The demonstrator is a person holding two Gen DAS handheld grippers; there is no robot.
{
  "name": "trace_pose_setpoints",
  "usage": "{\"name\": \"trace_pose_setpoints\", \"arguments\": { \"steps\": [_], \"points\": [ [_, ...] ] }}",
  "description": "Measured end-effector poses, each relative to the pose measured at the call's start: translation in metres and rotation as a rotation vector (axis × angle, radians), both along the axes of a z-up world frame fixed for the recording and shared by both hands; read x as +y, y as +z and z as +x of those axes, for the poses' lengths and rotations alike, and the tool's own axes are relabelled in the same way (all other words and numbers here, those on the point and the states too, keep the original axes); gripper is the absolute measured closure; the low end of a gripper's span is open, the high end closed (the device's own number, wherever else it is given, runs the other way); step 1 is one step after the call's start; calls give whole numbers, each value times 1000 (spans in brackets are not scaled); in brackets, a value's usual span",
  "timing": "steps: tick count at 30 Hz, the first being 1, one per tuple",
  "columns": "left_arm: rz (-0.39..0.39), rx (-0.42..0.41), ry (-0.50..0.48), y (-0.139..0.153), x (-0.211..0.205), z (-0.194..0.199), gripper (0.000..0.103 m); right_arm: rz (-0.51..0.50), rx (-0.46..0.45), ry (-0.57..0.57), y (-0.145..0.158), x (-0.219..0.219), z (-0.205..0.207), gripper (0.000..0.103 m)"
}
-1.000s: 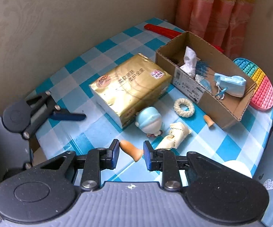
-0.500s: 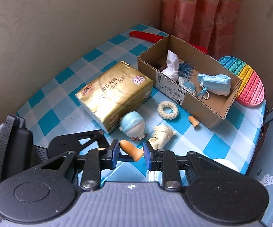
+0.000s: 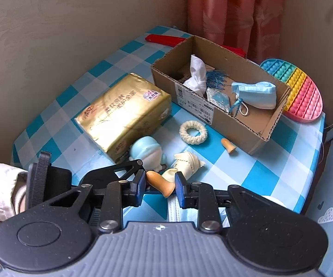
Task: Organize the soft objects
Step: 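Grasp the folded blue face mask with the left tool while the right tool holds the earplug, then carry the mask into the box with the left tool while the right tool drops the earplug in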
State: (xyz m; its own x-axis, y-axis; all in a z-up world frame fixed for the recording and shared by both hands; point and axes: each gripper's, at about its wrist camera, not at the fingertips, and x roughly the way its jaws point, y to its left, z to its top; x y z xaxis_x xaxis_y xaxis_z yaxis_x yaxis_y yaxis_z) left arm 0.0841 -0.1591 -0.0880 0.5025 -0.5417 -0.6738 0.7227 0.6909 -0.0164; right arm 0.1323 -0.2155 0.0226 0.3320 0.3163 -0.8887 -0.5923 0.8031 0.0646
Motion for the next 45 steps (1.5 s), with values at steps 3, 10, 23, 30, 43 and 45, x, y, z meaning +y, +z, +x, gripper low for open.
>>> {"name": "trace_pose_setpoints", "arguments": {
  "steps": [3,10,23,30,43,45],
  "points": [
    [11,8,1,-3,-2,1,17,12,8,-7,-3,-4,3,71],
    [-14,0,19,4,3,-3,34,11,13,-22,-6,-9,6,71],
    [-9,10,36,25,27,-31,57,8,-8,-37,-1,-7,-2,71],
    [13,-3,67,40,44,-44,60,11,-23,-39,4,-7,-9,71],
    [50,-48,161,90,71,-33,59,20,-87,-109,20,-23,7,71],
    [53,-47,188,97,75,-22,59,20,-105,-121,26,-24,17,71]
  ]
}}
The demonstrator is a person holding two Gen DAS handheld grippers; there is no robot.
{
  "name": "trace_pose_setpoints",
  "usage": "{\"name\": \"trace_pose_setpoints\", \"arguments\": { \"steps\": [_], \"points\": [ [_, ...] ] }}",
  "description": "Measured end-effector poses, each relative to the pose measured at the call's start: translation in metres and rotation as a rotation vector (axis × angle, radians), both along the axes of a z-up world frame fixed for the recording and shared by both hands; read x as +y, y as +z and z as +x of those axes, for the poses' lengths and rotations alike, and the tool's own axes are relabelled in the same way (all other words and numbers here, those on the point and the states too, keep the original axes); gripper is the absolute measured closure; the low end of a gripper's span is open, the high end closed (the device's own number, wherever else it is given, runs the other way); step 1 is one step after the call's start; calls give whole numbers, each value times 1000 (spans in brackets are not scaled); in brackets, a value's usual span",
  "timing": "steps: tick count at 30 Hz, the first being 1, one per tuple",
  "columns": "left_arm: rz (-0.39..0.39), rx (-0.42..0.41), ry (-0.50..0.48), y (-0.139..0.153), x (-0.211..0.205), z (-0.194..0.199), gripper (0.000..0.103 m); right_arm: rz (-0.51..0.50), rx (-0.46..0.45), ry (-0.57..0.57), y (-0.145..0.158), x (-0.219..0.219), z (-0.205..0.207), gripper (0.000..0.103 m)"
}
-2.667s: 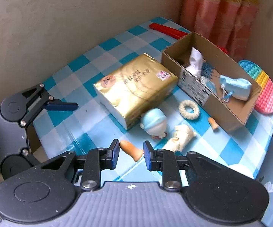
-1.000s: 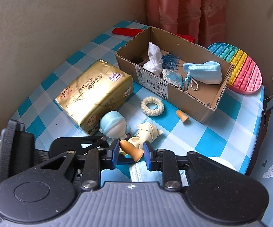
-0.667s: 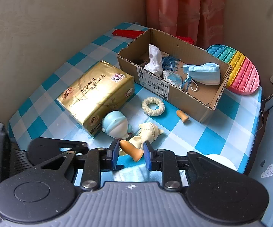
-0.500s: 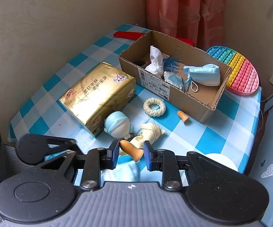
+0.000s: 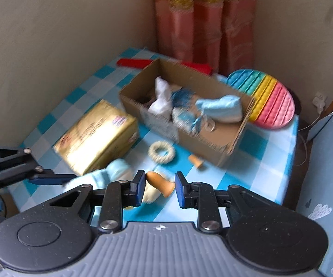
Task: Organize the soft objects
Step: 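Carry the mask into the box with the left tool while the right tool drops the earplug in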
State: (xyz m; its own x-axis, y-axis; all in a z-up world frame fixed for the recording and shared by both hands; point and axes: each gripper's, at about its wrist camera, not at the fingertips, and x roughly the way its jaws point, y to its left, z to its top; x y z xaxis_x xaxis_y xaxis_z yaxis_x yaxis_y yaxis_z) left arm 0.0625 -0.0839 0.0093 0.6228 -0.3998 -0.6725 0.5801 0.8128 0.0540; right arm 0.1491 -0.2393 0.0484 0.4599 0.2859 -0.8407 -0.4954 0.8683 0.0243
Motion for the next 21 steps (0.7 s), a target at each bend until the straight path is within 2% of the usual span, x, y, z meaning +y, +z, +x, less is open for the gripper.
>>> {"name": "trace_pose_setpoints", "arguments": {
  "steps": [5,9,11,12,14,15,18,21],
  "points": [
    [7,-23,61,16,11,33,59,-13,-54,-49,7,-1,35,71],
    [-12,-41,128,27,21,66,59,-28,-47,-105,-2,-3,71,70],
    [-25,-41,150,32,24,83,59,-18,-19,-123,-9,-2,86,66],
    [-24,-50,163,35,25,92,59,-21,-18,-139,-13,-2,94,61],
    [-12,-61,180,38,25,107,59,-43,-22,-167,-20,-1,103,22],
    [-11,-67,194,39,25,117,59,-34,-28,-181,-23,-3,105,18],
    [-9,-66,217,42,26,137,59,12,-3,-176,-28,-9,102,17],
    [7,-57,220,41,21,160,59,26,-11,-171,-29,-11,86,6]
  ]
}}
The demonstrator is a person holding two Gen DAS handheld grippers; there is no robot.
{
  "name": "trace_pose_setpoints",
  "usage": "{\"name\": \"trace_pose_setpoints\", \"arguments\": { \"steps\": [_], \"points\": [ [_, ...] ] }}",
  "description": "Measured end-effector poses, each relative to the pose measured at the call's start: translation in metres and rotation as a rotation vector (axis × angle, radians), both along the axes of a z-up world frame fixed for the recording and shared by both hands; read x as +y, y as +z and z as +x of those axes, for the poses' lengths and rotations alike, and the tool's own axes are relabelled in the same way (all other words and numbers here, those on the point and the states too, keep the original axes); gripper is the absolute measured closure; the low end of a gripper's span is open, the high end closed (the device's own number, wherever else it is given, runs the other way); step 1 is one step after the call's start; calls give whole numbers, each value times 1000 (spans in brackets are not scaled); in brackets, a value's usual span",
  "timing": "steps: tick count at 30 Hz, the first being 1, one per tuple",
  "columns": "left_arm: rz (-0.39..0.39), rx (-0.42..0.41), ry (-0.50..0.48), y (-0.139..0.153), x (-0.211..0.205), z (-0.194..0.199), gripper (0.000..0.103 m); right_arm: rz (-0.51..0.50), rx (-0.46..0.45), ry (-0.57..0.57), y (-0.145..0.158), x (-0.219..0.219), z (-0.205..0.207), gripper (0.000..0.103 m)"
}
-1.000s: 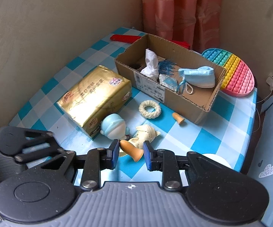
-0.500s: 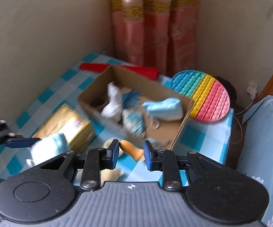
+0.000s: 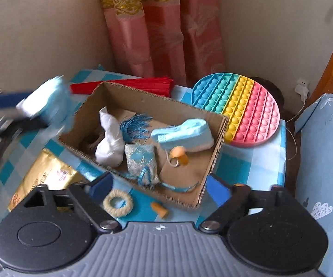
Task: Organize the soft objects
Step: 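Carry the mask into the box with the left tool while the right tool drops the earplug in, then move the right tool toward the second orange earplug beside the box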
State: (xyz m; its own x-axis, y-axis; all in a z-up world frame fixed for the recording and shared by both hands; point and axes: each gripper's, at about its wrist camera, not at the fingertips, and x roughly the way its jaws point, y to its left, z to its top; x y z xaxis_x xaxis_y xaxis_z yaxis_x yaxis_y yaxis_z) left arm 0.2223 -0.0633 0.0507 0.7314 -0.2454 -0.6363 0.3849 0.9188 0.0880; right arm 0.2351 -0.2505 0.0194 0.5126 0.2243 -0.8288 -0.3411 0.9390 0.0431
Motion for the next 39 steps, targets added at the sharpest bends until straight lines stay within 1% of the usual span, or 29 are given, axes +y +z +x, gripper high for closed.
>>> {"name": "trace_pose_setpoints", "arguments": {
  "steps": [3,4,6,7,8,9,10,11,13,16,20,23,27,30,33,36,39],
  "points": [
    [9,9,-9,-3,-10,19,58,23,-25,15,5,-2,-22,1],
    [10,11,-8,-4,-14,25,56,29,-30,21,7,-1,-29,0],
    [15,18,2,-8,-21,37,54,45,-44,33,12,-1,-46,0],
    [17,17,8,-11,-24,43,52,47,-49,38,14,1,-52,0],
    [22,16,13,-14,-27,48,46,47,-56,44,17,2,-61,0],
    [31,16,21,-17,-28,51,30,45,-62,51,18,3,-68,0],
    [38,15,34,-19,-28,54,19,40,-69,63,20,5,-76,0],
    [44,7,49,-20,-28,53,17,35,-75,72,22,6,-82,0],
    [39,-2,51,-18,-25,48,17,22,-96,93,26,9,-98,0],
    [17,19,59,-14,-17,37,14,30,-104,115,26,12,-109,0],
    [52,5,54,-8,-13,9,9,56,-123,138,23,16,-122,0],
    [50,-14,43,-4,-9,-17,8,81,-126,127,20,18,-130,0],
    [24,-19,51,-4,-2,-50,7,75,-145,87,13,19,-138,0],
    [19,-24,81,-8,4,-78,5,56,-162,72,6,20,-149,0],
    [28,-30,122,-14,12,-103,5,72,-163,76,0,21,-158,0],
    [21,-40,169,-20,21,-124,5,85,-165,78,-6,22,-167,0],
    [27,-46,204,-29,29,-143,5,68,-168,90,-12,27,-171,0]
  ]
}}
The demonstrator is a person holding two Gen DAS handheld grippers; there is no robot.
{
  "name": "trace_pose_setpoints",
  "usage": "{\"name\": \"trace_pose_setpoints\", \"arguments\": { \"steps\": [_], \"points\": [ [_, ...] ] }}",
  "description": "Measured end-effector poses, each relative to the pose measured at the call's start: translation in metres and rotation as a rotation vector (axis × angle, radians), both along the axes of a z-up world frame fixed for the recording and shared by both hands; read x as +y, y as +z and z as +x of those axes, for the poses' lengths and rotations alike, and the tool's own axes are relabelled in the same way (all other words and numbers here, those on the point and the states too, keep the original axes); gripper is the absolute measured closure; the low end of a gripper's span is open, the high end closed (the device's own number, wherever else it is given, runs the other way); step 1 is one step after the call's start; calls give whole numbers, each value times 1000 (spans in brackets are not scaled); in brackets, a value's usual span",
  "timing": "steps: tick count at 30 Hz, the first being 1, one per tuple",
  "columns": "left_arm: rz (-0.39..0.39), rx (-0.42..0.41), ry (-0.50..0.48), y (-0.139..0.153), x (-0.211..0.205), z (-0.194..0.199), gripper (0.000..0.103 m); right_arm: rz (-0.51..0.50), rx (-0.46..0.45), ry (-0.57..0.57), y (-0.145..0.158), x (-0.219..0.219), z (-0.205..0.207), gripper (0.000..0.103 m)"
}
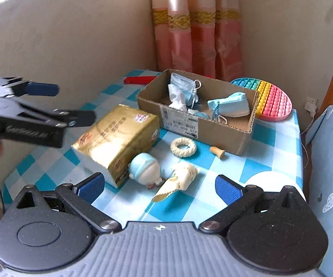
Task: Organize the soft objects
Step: 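Move the right tool toward the second orange earplug beside the box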
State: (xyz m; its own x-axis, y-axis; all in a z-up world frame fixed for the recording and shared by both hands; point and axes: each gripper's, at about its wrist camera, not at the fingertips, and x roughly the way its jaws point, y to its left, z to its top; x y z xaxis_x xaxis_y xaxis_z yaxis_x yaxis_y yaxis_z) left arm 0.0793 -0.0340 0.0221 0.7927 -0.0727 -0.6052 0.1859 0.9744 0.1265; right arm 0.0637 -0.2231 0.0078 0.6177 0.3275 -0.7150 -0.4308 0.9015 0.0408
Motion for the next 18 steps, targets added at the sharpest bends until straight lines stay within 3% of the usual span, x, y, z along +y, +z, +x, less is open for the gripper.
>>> {"name": "trace_pose_setpoints", "arguments": {
  "steps": [11,18],
  "points": [
    [-27,33,56,-22,20,-30,5,-68,-11,50,-19,20,1,0],
    [-39,7,56,-16,23,-34,5,-55,14,-8,-20,16,30,0]
  ]
}}
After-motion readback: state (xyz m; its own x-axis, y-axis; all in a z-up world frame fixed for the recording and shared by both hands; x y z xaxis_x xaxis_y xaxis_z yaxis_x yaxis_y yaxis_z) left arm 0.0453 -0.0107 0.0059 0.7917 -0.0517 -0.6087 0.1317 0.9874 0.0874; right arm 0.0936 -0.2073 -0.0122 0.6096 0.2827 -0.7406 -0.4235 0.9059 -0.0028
